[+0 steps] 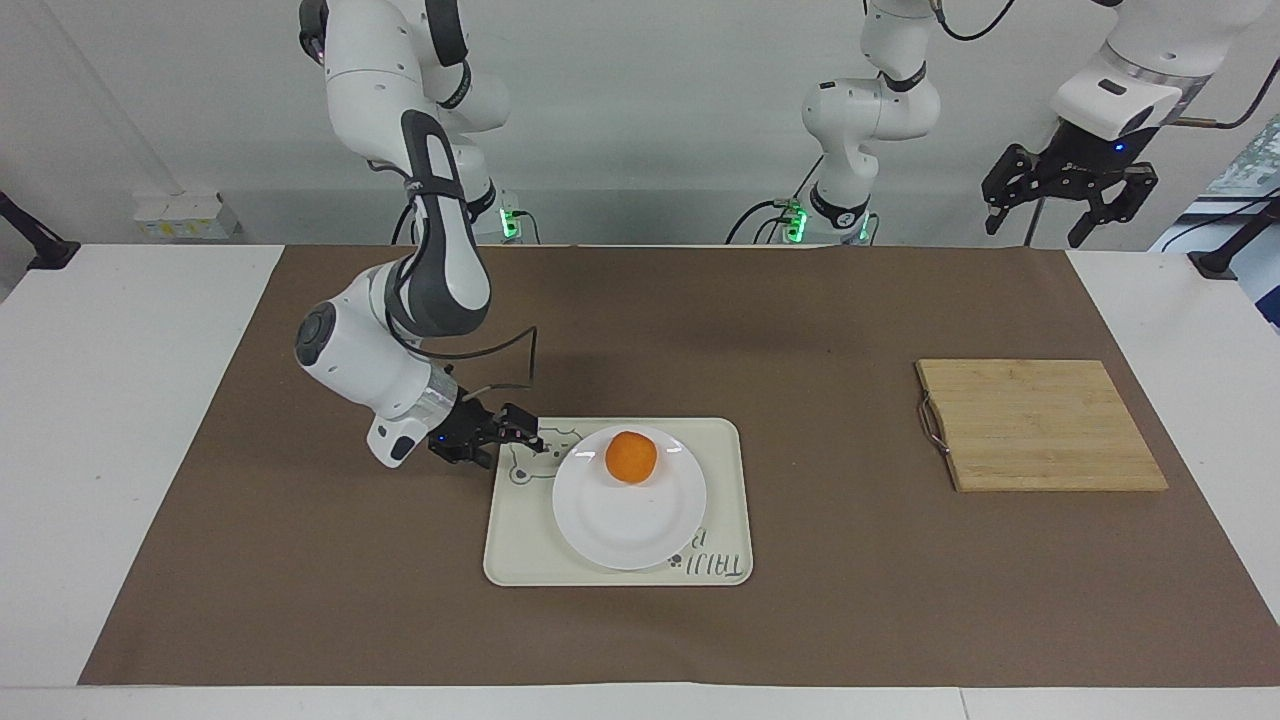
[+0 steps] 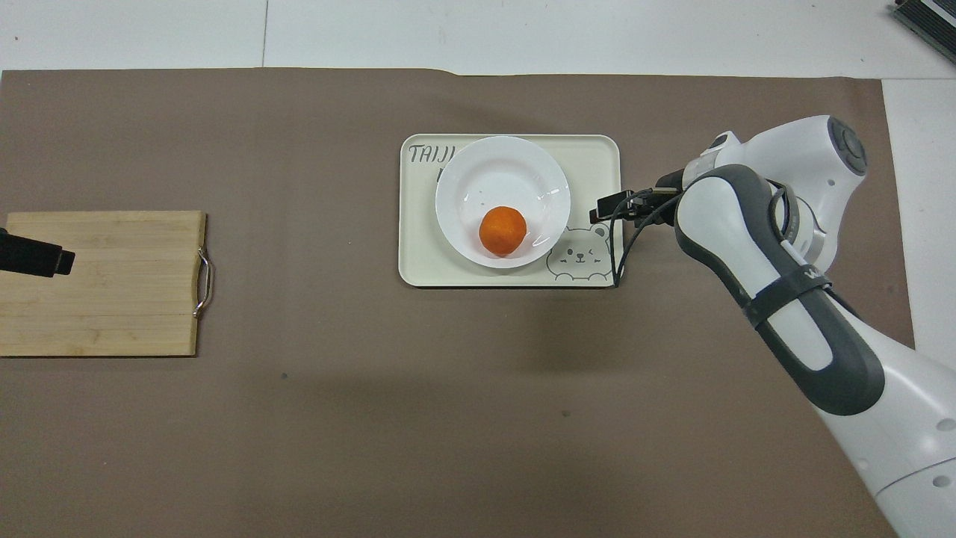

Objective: Place orange and plate with both arms

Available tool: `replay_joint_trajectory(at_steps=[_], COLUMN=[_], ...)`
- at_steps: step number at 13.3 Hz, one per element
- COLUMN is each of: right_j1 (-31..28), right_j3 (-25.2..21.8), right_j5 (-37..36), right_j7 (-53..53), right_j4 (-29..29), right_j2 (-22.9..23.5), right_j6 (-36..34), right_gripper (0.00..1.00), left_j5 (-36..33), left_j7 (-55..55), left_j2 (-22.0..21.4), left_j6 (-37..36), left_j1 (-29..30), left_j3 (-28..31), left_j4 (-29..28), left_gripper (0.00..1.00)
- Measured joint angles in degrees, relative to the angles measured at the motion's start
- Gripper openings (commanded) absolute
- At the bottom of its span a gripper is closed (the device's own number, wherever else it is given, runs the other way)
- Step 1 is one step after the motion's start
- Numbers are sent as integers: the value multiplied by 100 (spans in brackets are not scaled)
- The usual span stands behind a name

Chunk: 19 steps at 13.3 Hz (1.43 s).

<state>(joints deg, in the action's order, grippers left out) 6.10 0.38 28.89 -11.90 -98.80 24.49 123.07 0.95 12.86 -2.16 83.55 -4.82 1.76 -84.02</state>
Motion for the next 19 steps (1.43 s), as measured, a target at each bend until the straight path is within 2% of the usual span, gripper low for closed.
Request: replay_joint_trajectory(at_steps=[4, 6, 13, 16, 19], right_j1=[-15, -24, -8, -4, -56], right_j3=[-21, -21, -17, -21, -44], right_j5=[-1453, -1858, -2081, -2272, -2336], right_j7=[914, 1069, 2195, 2302, 2307], right_j4=[-4, -8, -9, 63, 372], right_j2=[-325, -461, -1291, -1605, -1872], right_j6=[-3, -124, -1113, -1554, -2190], right_gripper=[100, 100, 100, 100, 100], left_j5=[0, 0, 0, 0, 0], left_j7=[0, 0, 0, 0, 0], left_j2=[0, 0, 0, 0, 0], left_j6=[0, 0, 0, 0, 0], left_j1=[0, 0, 0, 0, 0], left_j3=[0, 0, 0, 0, 0], left_j4=[0, 0, 0, 0, 0], left_gripper=[100, 100, 100, 100, 100])
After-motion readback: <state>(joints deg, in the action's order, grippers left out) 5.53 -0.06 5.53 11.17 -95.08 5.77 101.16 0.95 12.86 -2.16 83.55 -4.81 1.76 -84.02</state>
